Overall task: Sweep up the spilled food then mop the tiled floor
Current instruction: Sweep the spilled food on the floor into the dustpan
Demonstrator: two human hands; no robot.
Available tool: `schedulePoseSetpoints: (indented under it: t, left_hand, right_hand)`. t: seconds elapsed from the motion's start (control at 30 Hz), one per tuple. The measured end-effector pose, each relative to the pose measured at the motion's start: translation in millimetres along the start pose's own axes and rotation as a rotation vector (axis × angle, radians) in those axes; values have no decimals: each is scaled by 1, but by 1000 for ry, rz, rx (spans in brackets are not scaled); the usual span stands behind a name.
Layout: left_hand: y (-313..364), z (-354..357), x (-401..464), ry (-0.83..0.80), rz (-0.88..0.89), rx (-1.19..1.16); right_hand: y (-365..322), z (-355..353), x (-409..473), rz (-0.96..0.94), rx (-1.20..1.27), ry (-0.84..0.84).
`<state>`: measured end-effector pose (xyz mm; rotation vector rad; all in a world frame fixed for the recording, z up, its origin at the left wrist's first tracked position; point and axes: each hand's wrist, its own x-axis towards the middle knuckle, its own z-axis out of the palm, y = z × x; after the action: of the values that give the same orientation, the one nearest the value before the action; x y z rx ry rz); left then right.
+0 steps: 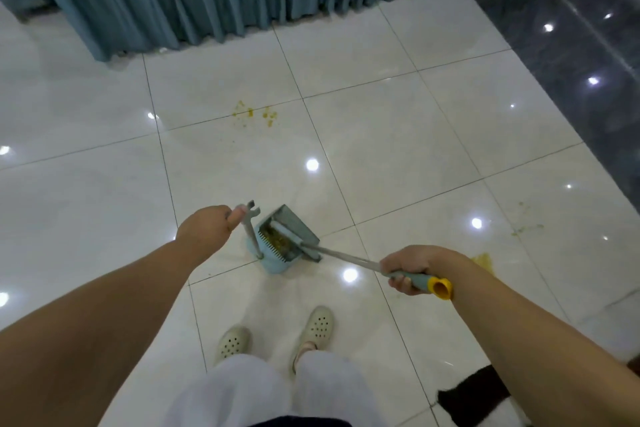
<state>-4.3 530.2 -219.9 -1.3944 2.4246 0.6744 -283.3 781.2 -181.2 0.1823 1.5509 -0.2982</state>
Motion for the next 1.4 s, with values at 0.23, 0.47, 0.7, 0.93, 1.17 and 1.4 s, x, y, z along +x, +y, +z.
schedulePoseSetpoints:
  t: [0.23,0.47,0.7,0.93,1.17,1.4]
  left_hand:
    - [-30,-12,-6,3,49,-1]
    - [-75,-19,-11,-12,78,44]
    - [-99,-18,-14,-60,95,30]
    - [-106,-22,-11,-87,145,-28]
    - [-123,-25,-21,-53,173,0]
    - [-155,-36,-35,-52,119,18]
  right_hand:
    - [7,10,-15,-17,102,93]
    - [-1,46,15,-13,268,188]
    - [-1,111,34,17,275,134]
    - [6,146,4,35,387,-30]
    - [17,138,-7,-4,476,13]
    - [6,156,6,-57,481,119]
